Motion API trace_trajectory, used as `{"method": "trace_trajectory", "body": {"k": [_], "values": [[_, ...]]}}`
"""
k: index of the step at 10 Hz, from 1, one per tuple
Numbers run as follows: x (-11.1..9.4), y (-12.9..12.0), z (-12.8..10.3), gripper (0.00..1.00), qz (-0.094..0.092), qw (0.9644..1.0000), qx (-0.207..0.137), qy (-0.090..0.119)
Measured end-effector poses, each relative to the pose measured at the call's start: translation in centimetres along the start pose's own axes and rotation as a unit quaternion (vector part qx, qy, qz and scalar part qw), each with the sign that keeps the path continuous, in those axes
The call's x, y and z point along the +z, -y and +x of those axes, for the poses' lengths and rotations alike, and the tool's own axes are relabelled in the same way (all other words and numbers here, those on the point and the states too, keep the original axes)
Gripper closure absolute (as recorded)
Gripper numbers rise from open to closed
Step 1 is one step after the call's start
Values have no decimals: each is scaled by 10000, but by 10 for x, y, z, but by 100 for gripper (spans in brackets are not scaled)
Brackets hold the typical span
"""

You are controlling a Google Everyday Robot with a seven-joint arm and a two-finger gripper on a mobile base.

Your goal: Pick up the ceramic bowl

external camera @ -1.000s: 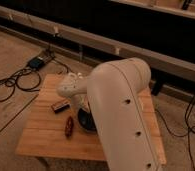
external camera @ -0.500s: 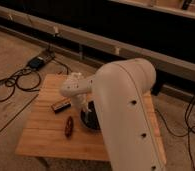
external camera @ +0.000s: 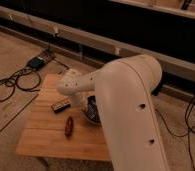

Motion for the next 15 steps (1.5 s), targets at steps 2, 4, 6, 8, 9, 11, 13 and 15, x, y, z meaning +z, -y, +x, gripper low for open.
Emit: {"method": "trace_trajectory", "body": {"k": [2, 4, 6, 8, 9, 11, 13, 15], "values": [[-18, -4, 0, 100, 138, 9998, -115, 61], [-35, -7, -1, 100, 291, 9992, -237, 130], [-52, -9, -5, 100, 450, 9980, -384, 239], [-71, -14, -11, 100, 636, 9955, -579, 392], [-81, -17, -14, 100, 706, 9941, -675, 471], [-101, -24, -18, 100, 829, 9906, -886, 638], [-109, -28, -19, 100, 850, 9889, -989, 714], [-109, -28, -19, 100, 852, 9889, -988, 713]]}}
